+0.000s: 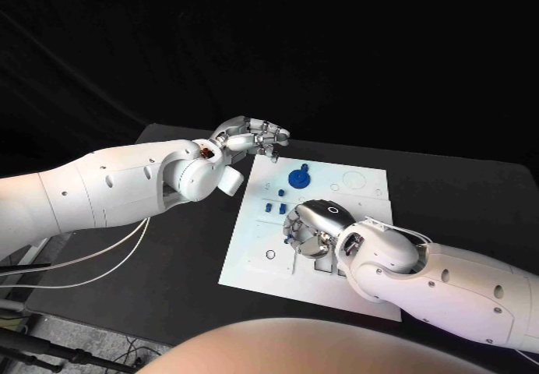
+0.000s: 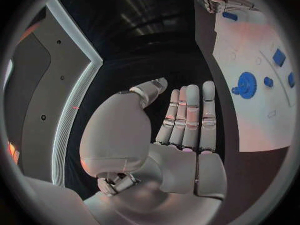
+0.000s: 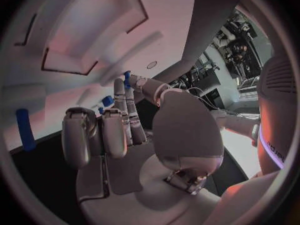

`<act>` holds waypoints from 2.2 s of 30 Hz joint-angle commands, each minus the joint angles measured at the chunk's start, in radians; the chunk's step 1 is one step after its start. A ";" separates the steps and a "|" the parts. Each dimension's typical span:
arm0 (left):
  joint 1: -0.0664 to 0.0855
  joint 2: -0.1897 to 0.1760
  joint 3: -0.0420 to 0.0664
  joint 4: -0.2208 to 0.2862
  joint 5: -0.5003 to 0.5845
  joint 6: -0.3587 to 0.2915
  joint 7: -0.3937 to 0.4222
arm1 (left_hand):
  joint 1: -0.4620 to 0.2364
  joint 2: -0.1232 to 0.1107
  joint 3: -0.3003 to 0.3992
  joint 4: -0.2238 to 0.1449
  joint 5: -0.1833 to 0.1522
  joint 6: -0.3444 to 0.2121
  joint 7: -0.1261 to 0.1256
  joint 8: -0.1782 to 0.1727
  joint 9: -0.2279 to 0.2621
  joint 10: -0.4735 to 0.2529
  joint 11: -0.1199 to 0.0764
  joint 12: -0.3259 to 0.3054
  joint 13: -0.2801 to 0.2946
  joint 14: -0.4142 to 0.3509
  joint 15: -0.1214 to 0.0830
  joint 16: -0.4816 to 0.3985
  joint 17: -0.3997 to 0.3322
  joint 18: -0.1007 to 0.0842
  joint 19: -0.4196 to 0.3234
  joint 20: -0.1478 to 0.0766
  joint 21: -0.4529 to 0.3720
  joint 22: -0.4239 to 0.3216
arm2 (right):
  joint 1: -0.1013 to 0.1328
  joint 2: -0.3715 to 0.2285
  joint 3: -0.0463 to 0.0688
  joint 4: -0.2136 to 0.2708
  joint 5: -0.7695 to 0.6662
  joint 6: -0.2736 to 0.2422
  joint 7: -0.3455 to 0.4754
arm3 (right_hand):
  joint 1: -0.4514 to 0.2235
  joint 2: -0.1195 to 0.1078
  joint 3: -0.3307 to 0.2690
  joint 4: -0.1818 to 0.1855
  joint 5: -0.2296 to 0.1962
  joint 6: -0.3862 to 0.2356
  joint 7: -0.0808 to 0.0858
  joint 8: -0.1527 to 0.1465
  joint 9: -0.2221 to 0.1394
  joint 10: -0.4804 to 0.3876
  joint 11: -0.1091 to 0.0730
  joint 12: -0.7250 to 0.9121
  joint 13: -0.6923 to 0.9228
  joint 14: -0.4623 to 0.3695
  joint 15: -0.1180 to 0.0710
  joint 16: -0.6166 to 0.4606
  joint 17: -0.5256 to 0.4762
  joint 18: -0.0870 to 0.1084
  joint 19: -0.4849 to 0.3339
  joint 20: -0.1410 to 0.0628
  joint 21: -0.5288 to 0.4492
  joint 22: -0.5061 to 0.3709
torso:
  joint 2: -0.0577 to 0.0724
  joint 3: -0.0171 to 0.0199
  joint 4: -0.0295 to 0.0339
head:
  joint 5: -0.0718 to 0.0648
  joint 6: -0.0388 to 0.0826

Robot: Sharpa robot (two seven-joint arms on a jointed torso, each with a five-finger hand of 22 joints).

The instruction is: Assemble the parts on the task board

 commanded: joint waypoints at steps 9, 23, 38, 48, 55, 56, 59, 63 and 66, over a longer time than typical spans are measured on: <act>0.001 0.000 0.001 0.004 -0.004 0.011 0.002 | 0.002 0.001 -0.005 0.001 0.005 -0.005 0.000 0.004 0.000 -0.001 0.003 -0.006 -0.002 0.006 0.003 -0.005 -0.002 0.011 0.005 0.002 0.003 -0.001 | -0.004 0.009 -0.003 0.000 -0.022 0.074 0.015 | -0.012 -0.002 -0.002 0.003 0.001 -0.014 0.003 -0.005 0.002 -0.005 0.007 -0.016 0.001 0.041 -0.001 -0.001 -0.003 -0.012 0.037 -0.007 -0.008 0.220 | -0.001 -0.0005 -0.0003 | 0.000 0.000; 0.001 -0.003 0.001 0.006 -0.005 0.000 0.012 | 0.003 0.004 -0.005 0.001 0.006 -0.007 -0.001 0.007 0.000 0.000 0.003 -0.006 -0.004 0.006 0.003 -0.005 -0.003 0.011 0.004 0.002 0.002 -0.001 | -0.004 0.008 -0.005 -0.006 -0.018 0.063 0.001 | -0.055 -0.053 -0.034 0.013 0.000 -0.109 0.043 -0.070 -0.020 -0.094 0.046 -0.066 -0.011 0.019 0.033 -0.031 -0.063 0.003 -0.001 0.021 -0.082 0.197 | -0.001 -0.0004 -0.0003 | -0.002 0.000; 0.001 -0.003 0.001 0.004 -0.002 -0.005 0.018 | 0.002 0.006 -0.006 0.004 0.007 -0.007 0.000 0.009 0.001 0.001 0.003 -0.005 -0.004 0.006 0.003 -0.004 -0.004 0.011 0.004 0.003 0.002 -0.001 | 0.003 -0.076 -0.002 0.051 0.044 -0.044 0.016 | -0.049 -0.052 -0.114 0.021 0.014 -0.149 0.060 -0.079 -0.048 -0.161 0.061 -0.018 -0.007 0.003 0.048 -0.032 -0.078 0.013 -0.020 0.042 -0.125 0.185 | -0.003 -0.0021 0.0000 | -0.016 0.000; 0.000 -0.006 0.001 -0.001 0.001 -0.005 0.020 | 0.001 0.006 -0.007 0.004 0.008 -0.007 0.000 0.010 0.001 0.002 0.003 -0.004 -0.005 0.006 0.003 -0.004 -0.004 0.011 0.004 0.003 0.002 -0.001 | 0.094 -0.241 0.011 0.133 0.162 -0.026 0.020 | -0.050 -0.053 -0.118 0.023 0.014 -0.135 0.053 -0.069 -0.049 -0.156 0.056 -0.006 -0.006 0.012 0.044 -0.021 -0.060 0.010 -0.012 0.038 -0.113 0.189 | -0.008 -0.0034 -0.0060 | -0.029 0.000; 0.000 -0.002 0.001 -0.005 0.001 -0.001 0.020 | 0.001 0.006 -0.007 0.004 0.008 -0.007 0.000 0.010 0.001 0.002 0.003 -0.004 -0.005 0.006 0.003 -0.004 -0.004 0.011 0.004 0.003 0.002 -0.001 | 0.138 -0.295 0.013 0.104 0.160 0.064 0.011 | -0.032 -0.057 -0.166 0.015 -0.011 -0.166 0.047 -0.078 -0.068 -0.220 0.057 -0.014 -0.022 -0.004 0.046 -0.039 -0.095 0.021 -0.039 0.037 -0.169 0.173 | -0.013 -0.0048 -0.0067 | -0.036 0.000; 0.000 -0.002 0.001 -0.006 0.001 -0.001 0.020 | 0.001 0.006 -0.007 0.004 0.008 -0.007 0.000 0.010 0.001 0.002 0.003 -0.004 -0.005 0.006 0.003 -0.004 -0.004 0.011 0.004 0.003 0.002 -0.001 | 0.140 -0.295 0.013 0.097 0.155 0.075 0.011 | -0.022 -0.050 -0.193 0.016 -0.020 -0.175 0.043 -0.080 -0.074 -0.233 0.060 -0.012 -0.027 -0.009 0.046 -0.043 -0.103 0.023 -0.046 0.040 -0.182 0.170 | -0.013 -0.0044 -0.0066 | -0.037 0.000; 0.000 -0.002 0.001 -0.008 0.001 0.001 0.020 | 0.001 0.006 -0.007 0.005 0.008 -0.006 -0.001 0.011 0.002 0.003 0.003 -0.004 -0.005 0.007 0.003 -0.004 -0.005 0.011 0.004 0.003 0.002 -0.001 | 0.140 -0.292 0.013 0.076 0.138 0.102 0.012 | 0.001 -0.037 -0.251 0.019 -0.030 -0.186 0.037 -0.079 -0.085 -0.255 0.065 -0.005 -0.037 -0.016 0.052 -0.047 -0.115 0.026 -0.054 0.043 -0.200 0.165 | -0.012 -0.0041 -0.0065 | -0.038 0.000; 0.000 -0.002 0.001 -0.009 0.001 0.002 0.019 | 0.001 0.006 -0.007 0.005 0.008 -0.006 -0.001 0.011 0.002 0.003 0.003 -0.004 -0.005 0.007 0.003 -0.004 -0.005 0.011 0.004 0.003 0.002 -0.001 | 0.132 -0.281 0.012 0.058 0.123 0.122 0.013 | 0.016 -0.027 -0.272 0.023 -0.031 -0.188 0.037 -0.077 -0.091 -0.262 0.066 0.001 -0.041 -0.019 0.053 -0.049 -0.121 0.027 -0.056 0.045 -0.206 0.164 | -0.012 -0.0043 -0.0058 | -0.036 0.000; 0.000 -0.003 0.001 -0.009 0.001 0.002 0.019 | 0.001 0.006 -0.007 0.005 0.008 -0.006 -0.001 0.011 0.002 0.003 0.003 -0.004 -0.005 0.007 0.003 -0.004 -0.005 0.011 0.004 0.003 0.002 -0.001 | 0.125 -0.269 0.012 0.048 0.116 0.135 0.014 | 0.026 -0.019 -0.274 0.024 -0.019 -0.181 0.042 -0.072 -0.094 -0.259 0.064 0.009 -0.044 -0.017 0.052 -0.047 -0.117 0.026 -0.053 0.044 -0.200 0.166 | -0.011 -0.0044 -0.0057 | -0.035 0.000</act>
